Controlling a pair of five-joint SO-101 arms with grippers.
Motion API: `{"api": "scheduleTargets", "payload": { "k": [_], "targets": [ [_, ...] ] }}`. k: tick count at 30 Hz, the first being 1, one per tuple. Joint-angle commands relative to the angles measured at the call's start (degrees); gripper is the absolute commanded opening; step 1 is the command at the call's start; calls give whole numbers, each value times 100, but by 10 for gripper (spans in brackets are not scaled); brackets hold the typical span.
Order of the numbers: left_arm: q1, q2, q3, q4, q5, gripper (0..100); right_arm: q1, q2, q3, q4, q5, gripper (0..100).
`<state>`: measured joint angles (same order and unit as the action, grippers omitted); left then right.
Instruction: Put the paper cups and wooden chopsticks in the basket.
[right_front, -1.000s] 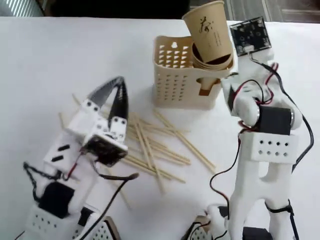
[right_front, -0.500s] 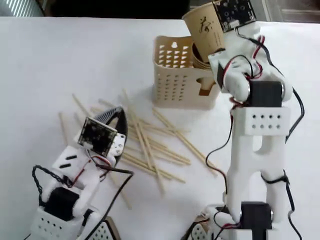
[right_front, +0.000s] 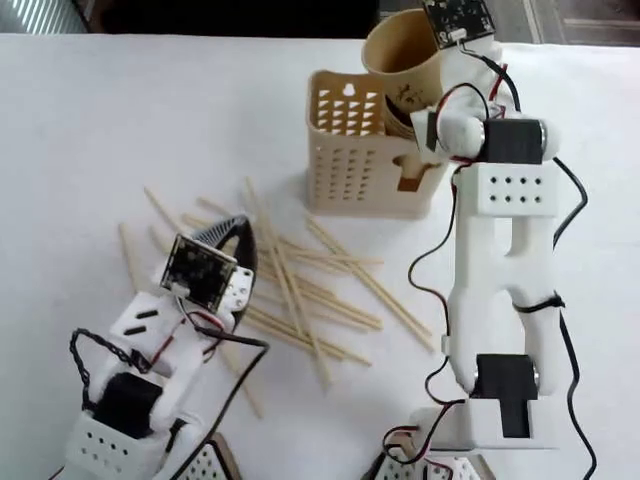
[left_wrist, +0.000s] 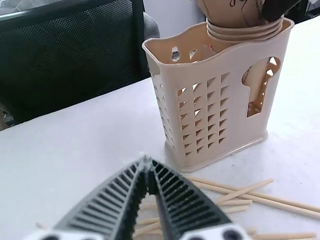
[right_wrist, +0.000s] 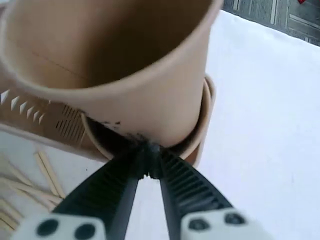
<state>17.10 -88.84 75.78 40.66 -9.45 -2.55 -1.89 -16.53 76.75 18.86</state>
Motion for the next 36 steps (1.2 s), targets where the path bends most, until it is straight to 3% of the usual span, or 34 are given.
{"api": "scheduleTargets", "payload": {
  "k": [1,15,21,31,36],
  "targets": [
    [-48,-66,-44,-132,44,24,48,-426,-79,321,-18,18],
    [-242,-66,-35,-123,35,24,57,-1859,-70,163,18,18],
    [-514,-66,-26,-123,70,24,66,-1622,9,-409,18,18],
    [-505,-75,79,-167,70,24,31,-690,659,-567,-26,18],
    [-505,-75,79,-167,70,24,48,-804,281,-470,-26,18]
  ]
}}
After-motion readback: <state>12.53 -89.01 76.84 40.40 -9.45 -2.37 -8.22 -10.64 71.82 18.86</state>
